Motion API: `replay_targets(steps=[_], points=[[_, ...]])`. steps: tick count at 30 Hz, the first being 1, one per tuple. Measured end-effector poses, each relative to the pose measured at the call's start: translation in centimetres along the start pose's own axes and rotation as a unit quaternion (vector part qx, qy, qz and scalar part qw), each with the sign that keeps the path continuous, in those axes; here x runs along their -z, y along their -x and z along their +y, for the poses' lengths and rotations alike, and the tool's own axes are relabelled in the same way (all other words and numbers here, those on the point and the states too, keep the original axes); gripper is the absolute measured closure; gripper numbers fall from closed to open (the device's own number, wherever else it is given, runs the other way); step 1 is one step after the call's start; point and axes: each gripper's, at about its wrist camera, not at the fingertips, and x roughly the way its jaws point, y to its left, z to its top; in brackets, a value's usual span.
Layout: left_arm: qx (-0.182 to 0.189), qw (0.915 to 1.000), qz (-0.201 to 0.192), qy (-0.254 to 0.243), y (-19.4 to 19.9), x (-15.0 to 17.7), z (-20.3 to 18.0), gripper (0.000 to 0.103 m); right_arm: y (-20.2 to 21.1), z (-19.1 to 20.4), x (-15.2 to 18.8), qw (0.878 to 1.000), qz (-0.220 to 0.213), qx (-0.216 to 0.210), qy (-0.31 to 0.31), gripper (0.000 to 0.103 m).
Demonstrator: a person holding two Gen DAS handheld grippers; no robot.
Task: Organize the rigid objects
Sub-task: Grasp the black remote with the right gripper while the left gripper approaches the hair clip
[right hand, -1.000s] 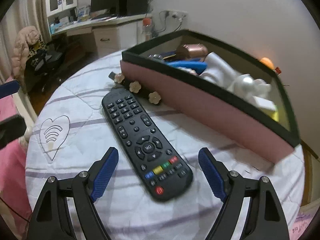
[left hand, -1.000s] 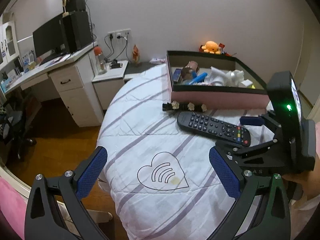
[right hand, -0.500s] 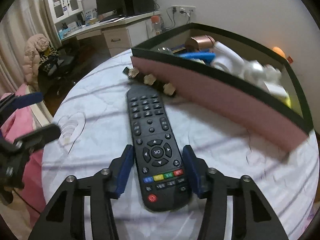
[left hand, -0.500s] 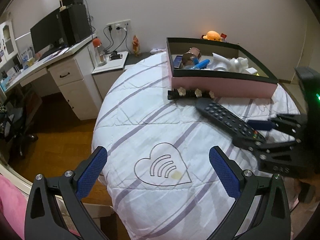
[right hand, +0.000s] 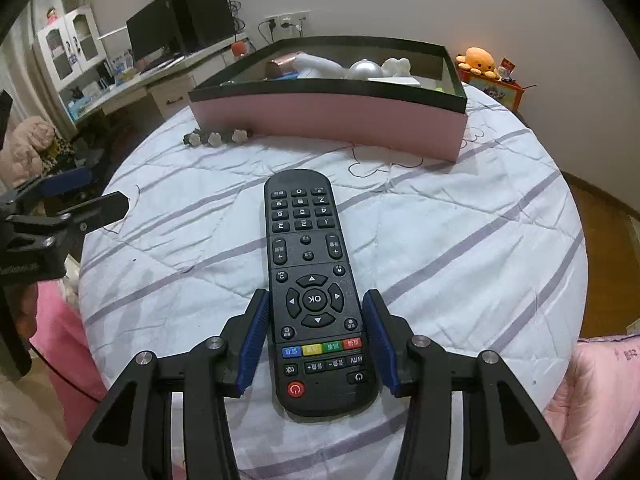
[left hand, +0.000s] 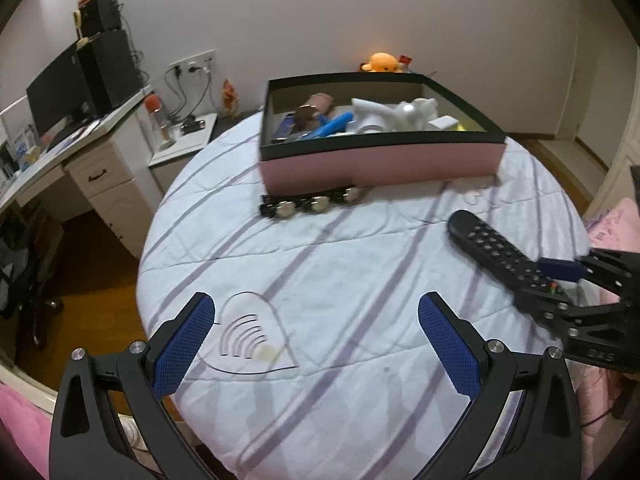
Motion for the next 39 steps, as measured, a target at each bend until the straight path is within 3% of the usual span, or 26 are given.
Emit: replay_targets(steps=[3,8,13,15,20,29,36,37,39], points=[[0.013,0.9999,-0.001,0.000,0.3,0.1,-0.1,0.000,-1.3,0.7,-1.2,1.000,-0.002,-0.004,0.009,0.052],[-0.001,0.9998,0.007,0.020,-0.4,0.0,1.1,0.000,-2.3,0.8,-1.8,1.000,-0.022,0.000,0.018,0.051],[-0.006,0.9986,0.023,0.047,-2.0,-0.1,2.4,0.000,-1.8,-0.2,-1.0,0.999,-0.049,0.013,0.005,0.058],[-0.002,0.9980,0.029,0.056,-2.9,-0.4,2.6,0.000,-1.6,-1.0,-1.0,0.998,-0.048,0.041,-0.003,0.058],[0.002,0.9959,0.043,0.079,-5.6,-2.0,2.4,0.000,-1.4,-3.4,-1.2,0.996,-0.055,0.063,-0.032,0.058],[0.001,0.9984,0.040,0.041,-9.4,-5.3,2.1,0.000,-2.1,-4.0,-1.7,0.996,-0.064,0.058,-0.031,0.058],[0.038,0.9973,0.048,0.041,-11.7,-6.4,3.2,0.000,-2.2,-4.1,-1.7,0.996,-0.067,0.054,-0.034,0.058],[0.039,0.9974,0.046,0.039,-11.9,-6.5,3.1,0.001,-2.2,-4.1,-1.7,0.996,-0.067,0.054,-0.035,0.058],[0.042,0.9976,0.046,0.031,-12.2,-6.4,2.8,0.012,-2.2,-4.1,-1.8,0.996,-0.067,0.055,-0.034,0.058]])
